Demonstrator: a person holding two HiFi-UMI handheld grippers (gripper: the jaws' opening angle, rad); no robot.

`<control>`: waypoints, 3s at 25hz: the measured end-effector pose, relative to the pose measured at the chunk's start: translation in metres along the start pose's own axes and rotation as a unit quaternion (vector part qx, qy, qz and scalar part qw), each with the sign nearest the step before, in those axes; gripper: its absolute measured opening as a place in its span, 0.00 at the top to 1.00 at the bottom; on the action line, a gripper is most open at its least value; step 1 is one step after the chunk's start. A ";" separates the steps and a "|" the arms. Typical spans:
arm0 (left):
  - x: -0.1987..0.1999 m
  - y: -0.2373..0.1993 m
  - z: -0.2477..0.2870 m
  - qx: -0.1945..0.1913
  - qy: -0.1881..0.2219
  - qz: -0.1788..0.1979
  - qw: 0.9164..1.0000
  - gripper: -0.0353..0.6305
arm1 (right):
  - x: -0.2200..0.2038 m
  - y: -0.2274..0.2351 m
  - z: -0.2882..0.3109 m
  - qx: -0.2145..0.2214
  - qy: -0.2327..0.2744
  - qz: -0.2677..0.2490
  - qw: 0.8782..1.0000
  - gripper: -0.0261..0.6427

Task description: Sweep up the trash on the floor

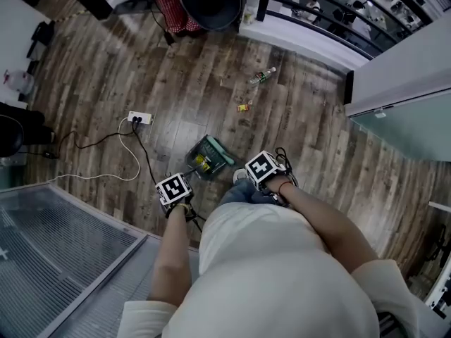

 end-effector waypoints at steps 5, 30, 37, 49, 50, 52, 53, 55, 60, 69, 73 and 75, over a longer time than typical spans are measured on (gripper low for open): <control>-0.001 -0.006 0.004 -0.002 0.007 0.000 1.000 0.81 | 0.007 0.014 -0.008 -0.018 0.024 0.032 0.999 0.81; 0.003 0.004 -0.005 0.004 -0.004 -0.003 1.000 0.81 | 0.042 0.107 -0.036 -0.013 0.088 0.142 0.986 0.81; 0.011 0.020 -0.008 0.001 -0.006 -0.014 1.000 0.81 | 0.064 0.149 -0.046 -0.011 0.092 0.146 0.985 0.81; 0.056 0.081 0.003 -0.009 0.000 -0.050 0.999 0.81 | 0.094 0.214 -0.062 -0.022 0.089 0.143 0.985 0.81; 0.060 0.087 0.004 -0.009 0.001 -0.052 0.999 0.81 | 0.096 0.220 -0.064 -0.026 0.090 0.141 0.986 0.81; 0.069 0.100 0.006 -0.010 0.002 -0.053 0.999 0.81 | 0.100 0.232 -0.068 -0.036 0.091 0.133 0.986 0.81; 0.073 0.106 0.007 -0.010 0.004 -0.053 0.999 0.81 | 0.103 0.237 -0.069 -0.041 0.091 0.128 0.987 0.81; 0.081 0.117 0.010 -0.009 0.006 -0.051 0.999 0.81 | 0.107 0.246 -0.070 -0.050 0.090 0.116 0.988 0.81; 0.097 0.146 0.014 0.001 0.004 -0.057 0.998 0.81 | 0.117 0.262 -0.074 -0.079 0.078 0.068 0.991 0.81; 0.113 0.171 0.021 0.018 -0.002 -0.053 0.998 0.81 | 0.129 0.260 -0.061 -0.133 0.049 -0.040 0.989 0.81; 0.121 0.171 0.024 0.021 -0.007 -0.052 0.998 0.81 | 0.135 0.257 -0.055 -0.137 0.037 -0.055 0.988 0.81; 0.122 0.170 0.026 0.021 -0.008 -0.051 0.998 0.81 | 0.135 0.256 -0.052 -0.140 0.029 -0.068 0.987 0.81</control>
Point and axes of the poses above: the fingertips, and each gripper's own axes: z forward along the fingers, y to its right, x out of its top, the point moved 1 cm from there along -z, backward along the fingers, and after that the axes turned 1 degree about z, right-handed, at the moved point
